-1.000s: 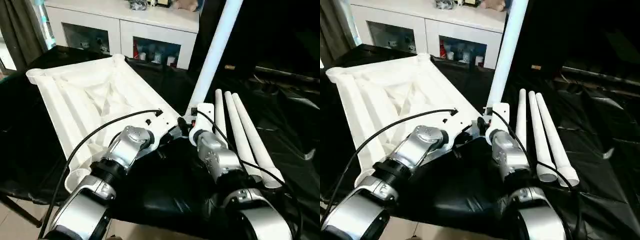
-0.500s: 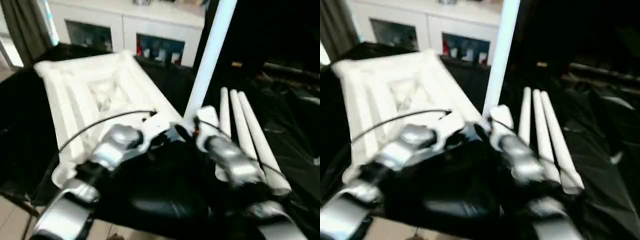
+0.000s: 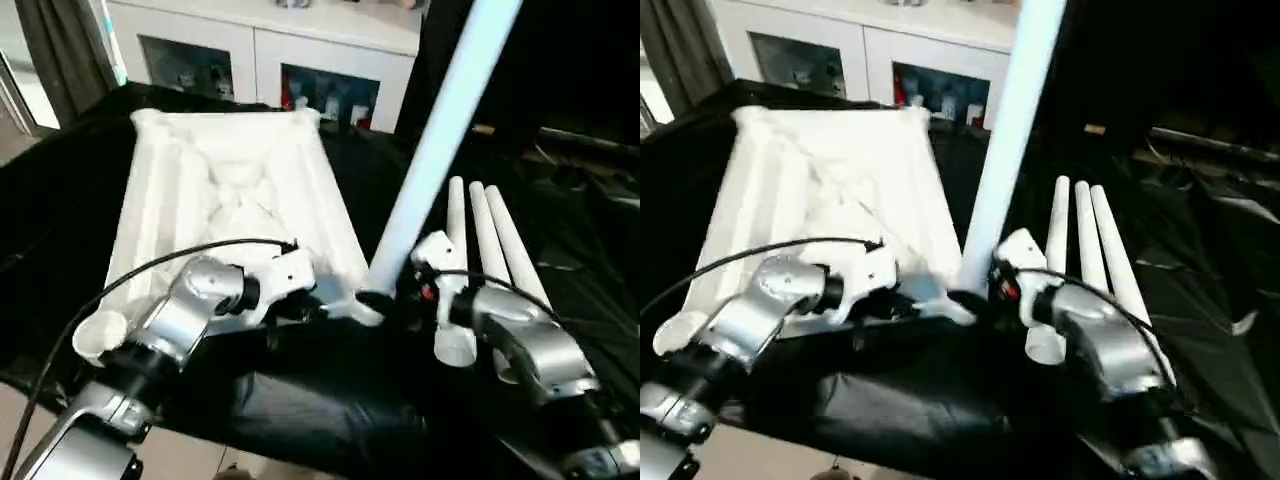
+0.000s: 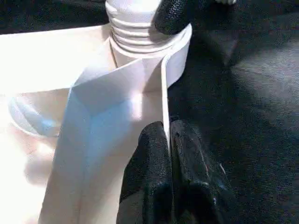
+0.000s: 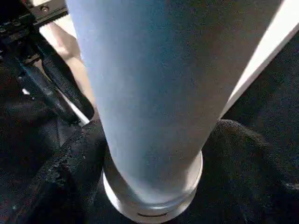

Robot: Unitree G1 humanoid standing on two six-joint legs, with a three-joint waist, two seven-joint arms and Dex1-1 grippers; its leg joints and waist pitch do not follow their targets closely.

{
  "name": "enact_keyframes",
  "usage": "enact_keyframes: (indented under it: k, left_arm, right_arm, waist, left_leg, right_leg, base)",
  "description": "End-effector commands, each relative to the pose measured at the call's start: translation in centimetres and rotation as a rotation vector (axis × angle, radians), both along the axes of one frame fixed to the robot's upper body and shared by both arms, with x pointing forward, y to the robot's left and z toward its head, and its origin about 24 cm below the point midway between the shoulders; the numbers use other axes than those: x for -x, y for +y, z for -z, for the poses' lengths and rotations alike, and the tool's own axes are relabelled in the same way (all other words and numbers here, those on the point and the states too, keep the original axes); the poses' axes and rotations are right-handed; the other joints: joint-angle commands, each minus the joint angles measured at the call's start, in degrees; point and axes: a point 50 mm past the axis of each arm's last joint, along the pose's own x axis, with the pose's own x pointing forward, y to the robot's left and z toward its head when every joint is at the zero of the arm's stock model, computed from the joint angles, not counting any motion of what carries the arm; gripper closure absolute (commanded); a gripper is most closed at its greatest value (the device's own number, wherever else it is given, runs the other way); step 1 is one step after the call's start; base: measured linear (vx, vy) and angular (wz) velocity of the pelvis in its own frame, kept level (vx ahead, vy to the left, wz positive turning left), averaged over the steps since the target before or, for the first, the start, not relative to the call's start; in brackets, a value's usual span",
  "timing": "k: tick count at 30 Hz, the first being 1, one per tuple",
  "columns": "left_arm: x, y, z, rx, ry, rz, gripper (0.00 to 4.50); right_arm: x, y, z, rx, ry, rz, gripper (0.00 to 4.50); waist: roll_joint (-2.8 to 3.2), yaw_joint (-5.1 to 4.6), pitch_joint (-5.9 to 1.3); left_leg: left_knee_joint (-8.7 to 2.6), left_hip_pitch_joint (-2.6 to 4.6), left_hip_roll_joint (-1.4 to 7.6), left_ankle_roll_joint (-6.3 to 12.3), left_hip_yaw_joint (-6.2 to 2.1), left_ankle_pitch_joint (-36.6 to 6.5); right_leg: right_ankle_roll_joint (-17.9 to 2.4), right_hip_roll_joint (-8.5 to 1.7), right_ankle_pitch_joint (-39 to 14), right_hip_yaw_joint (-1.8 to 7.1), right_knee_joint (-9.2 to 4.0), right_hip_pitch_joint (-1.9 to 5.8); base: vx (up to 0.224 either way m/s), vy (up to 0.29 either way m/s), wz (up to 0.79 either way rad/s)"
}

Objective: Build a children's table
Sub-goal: Rotate leg to tighten

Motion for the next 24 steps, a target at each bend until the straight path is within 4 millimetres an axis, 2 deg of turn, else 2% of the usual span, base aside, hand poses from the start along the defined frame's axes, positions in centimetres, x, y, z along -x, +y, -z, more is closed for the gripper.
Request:
enact_keyframes:
  k: [1, 5, 6, 9, 14, 22, 24]
  left_arm:
    - [1.0, -0.1, 1.0, -0.028, 0.058, 0.043, 4.50]
    - [1.2, -0.1, 1.0, -0.026, 0.061, 0.044, 4.50]
    - [1.2, -0.1, 1.0, -0.024, 0.062, 0.042, 4.50]
    - [1.2, 0.0, 1.0, -0.025, 0.062, 0.040, 4.50]
    - [1.2, 0.1, 1.0, -0.026, 0.065, 0.034, 4.50]
    - [1.0, 0.2, 0.9, -0.027, 0.063, 0.014, 4.50]
    - [0.4, 0.3, 1.2, -0.037, 0.053, -0.059, 4.50]
  right_arm:
    - [0.0, -0.3, 0.1, 0.040, 0.013, -0.004, 0.72]
    - [0.0, -0.1, 0.0, 0.034, 0.021, -0.013, 0.87]
    - [0.1, 0.0, 0.0, 0.031, 0.027, -0.022, 0.87]
    - [0.2, 0.1, 0.1, 0.031, 0.033, -0.032, 1.23]
    - [0.4, 0.3, 0.3, 0.029, 0.045, -0.048, 1.65]
    - [0.5, 0.3, 0.6, 0.007, 0.056, -0.025, 1.77]
    - [-0.2, 0.0, 1.2, 0.004, 0.049, 0.099, 1.77]
  waist:
    - [0.04, 0.07, -3.34]
    - [-0.15, 0.01, -3.60]
    - [-0.12, 0.00, -3.70]
    - [-0.14, 0.05, -3.78]
    - [-0.16, 0.01, -3.72]
    - [0.00, 0.03, -3.67]
    - [0.09, -0.07, -3.61]
  left_leg:
    - [-3.59, 0.12, 4.79, 1.93, -1.79, -9.88]
    - [-3.46, -0.01, 4.77, 2.22, -1.75, -8.13]
    - [-3.38, -0.11, 4.74, 2.61, -1.73, -6.98]
    - [-3.27, -0.12, 4.71, 2.90, -1.67, -6.07]
    - [-3.26, -0.14, 4.65, 2.89, -1.66, -6.48]
    - [-3.28, -0.09, 4.65, 2.54, -1.69, -6.88]
    - [-3.32, -0.03, 4.69, 2.27, -1.72, -7.00]
  right_leg:
    - [-5.11, -7.49, -18.99, 5.07, -4.49, 2.58]
    - [-5.66, -7.40, -15.82, 5.14, -4.01, 2.71]
    - [-6.19, -7.33, -13.55, 5.14, -3.70, 2.78]
    - [-6.79, -7.36, -11.70, 5.15, -3.43, 2.83]
    - [-6.54, -7.33, -12.65, 5.10, -3.58, 2.91]
    - [-6.22, -7.31, -13.27, 5.10, -3.69, 2.89]
    - [-6.37, -7.33, -13.54, 5.10, -3.72, 2.77]
  base:
    - [0.000, 0.000, 0.00]
    - [0.000, 0.000, 0.00]
    - [0.000, 0.000, 0.00]
    - [0.000, 0.000, 0.00]
    - [0.000, 0.000, 0.00]
    - [0.000, 0.000, 0.00]
    - [0.000, 0.000, 0.00]
